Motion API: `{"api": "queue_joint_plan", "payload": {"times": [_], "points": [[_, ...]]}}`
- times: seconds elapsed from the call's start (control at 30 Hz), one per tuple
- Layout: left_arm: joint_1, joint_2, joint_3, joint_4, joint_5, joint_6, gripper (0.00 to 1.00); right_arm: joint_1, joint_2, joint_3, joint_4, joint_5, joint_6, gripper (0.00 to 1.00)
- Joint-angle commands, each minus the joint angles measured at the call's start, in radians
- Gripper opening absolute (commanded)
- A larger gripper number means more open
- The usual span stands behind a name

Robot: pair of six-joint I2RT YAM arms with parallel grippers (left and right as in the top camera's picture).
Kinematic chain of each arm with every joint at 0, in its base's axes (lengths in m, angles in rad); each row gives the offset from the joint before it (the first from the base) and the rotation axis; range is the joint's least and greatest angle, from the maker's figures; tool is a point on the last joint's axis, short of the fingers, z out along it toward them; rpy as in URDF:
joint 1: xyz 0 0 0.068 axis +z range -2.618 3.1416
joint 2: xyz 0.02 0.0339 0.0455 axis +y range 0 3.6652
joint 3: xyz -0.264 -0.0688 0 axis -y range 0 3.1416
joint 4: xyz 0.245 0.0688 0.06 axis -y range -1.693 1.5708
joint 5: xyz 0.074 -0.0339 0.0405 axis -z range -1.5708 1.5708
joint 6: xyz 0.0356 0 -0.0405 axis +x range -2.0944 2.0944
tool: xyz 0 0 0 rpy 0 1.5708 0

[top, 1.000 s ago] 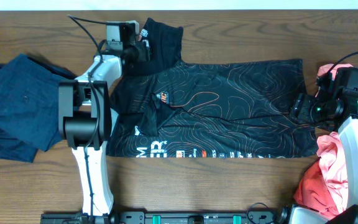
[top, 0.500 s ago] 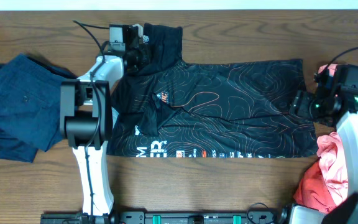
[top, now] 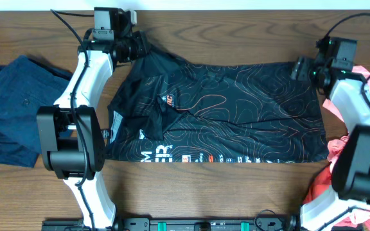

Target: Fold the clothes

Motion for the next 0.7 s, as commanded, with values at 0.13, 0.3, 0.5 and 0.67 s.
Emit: {"api": "queue_joint_plan", "payload": {"times": [0.13, 0.3, 0.5, 0.67], "points": [[0.002, 0.006, 0.001, -0.066, 0.007, -0.005, 0.06, 0.004, 0.18, 0.047, 0.131, 0.13, 0.108, 0.82], [0.002, 0.006, -0.004, -0.081, 0.007, -0.004, 0.06, 0.004, 0.259, 0.051, 0.246, 0.132, 0.115, 0.82], [0.002, 0.006, -0.004, -0.103, -0.004, 0.021, 0.06, 0.005, 0.306, 0.052, 0.342, 0.134, 0.139, 0.8], [0.002, 0.006, -0.004, -0.106, -0.004, 0.021, 0.06, 0.004, 0.319, 0.052, 0.352, 0.142, 0.148, 0.64]]}}
